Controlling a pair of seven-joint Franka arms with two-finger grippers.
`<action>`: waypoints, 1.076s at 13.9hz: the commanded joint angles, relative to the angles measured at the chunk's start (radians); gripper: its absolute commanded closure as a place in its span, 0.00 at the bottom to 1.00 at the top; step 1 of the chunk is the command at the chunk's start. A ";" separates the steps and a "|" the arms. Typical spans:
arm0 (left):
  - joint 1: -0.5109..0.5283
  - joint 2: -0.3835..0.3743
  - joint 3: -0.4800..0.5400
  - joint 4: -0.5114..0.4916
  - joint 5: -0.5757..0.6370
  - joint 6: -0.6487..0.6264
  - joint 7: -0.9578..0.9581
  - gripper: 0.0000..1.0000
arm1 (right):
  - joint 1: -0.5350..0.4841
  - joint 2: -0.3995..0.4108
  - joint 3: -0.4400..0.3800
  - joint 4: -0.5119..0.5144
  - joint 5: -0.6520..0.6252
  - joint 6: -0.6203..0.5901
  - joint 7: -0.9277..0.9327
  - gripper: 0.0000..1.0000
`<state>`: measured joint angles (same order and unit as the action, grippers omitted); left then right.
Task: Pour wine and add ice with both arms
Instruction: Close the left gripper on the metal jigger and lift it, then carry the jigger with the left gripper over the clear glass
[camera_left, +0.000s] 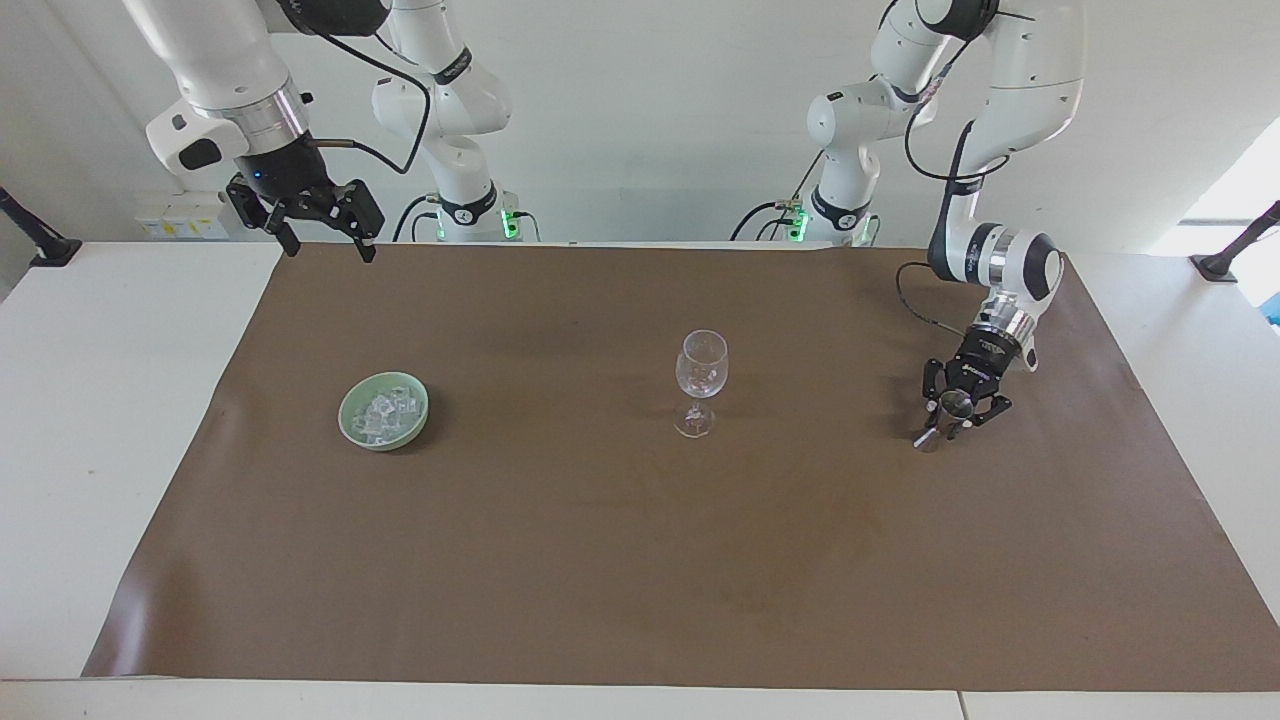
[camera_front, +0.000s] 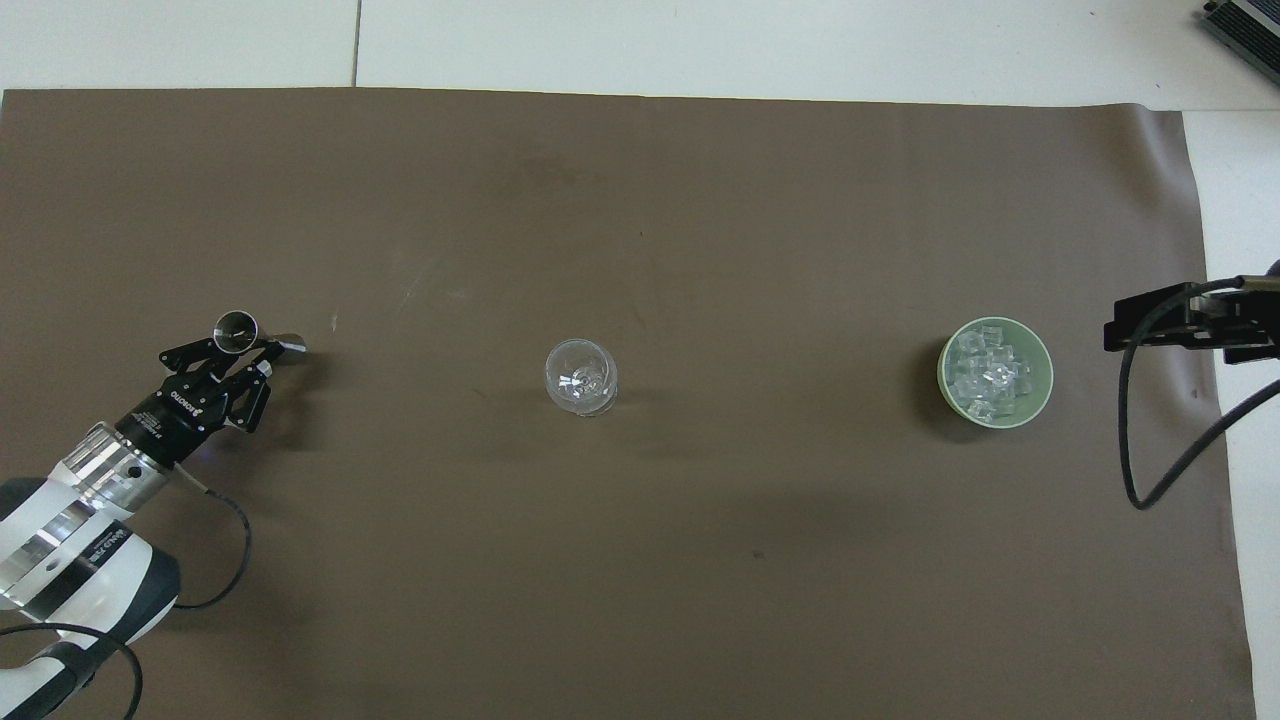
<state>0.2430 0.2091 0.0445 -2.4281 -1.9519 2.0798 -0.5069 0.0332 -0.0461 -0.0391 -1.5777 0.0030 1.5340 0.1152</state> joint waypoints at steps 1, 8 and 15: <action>0.001 -0.030 0.000 -0.028 -0.027 0.013 -0.004 1.00 | -0.003 -0.014 0.004 -0.007 -0.006 -0.012 -0.020 0.00; 0.018 -0.033 0.000 -0.022 -0.033 -0.018 -0.004 1.00 | -0.003 -0.014 0.004 -0.007 -0.006 -0.012 -0.020 0.00; -0.043 -0.118 -0.002 -0.025 -0.033 -0.029 -0.069 1.00 | -0.003 -0.014 0.004 -0.005 -0.006 -0.012 -0.022 0.00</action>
<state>0.2383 0.1589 0.0372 -2.4277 -1.9671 2.0417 -0.5222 0.0332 -0.0461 -0.0391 -1.5777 0.0030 1.5340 0.1152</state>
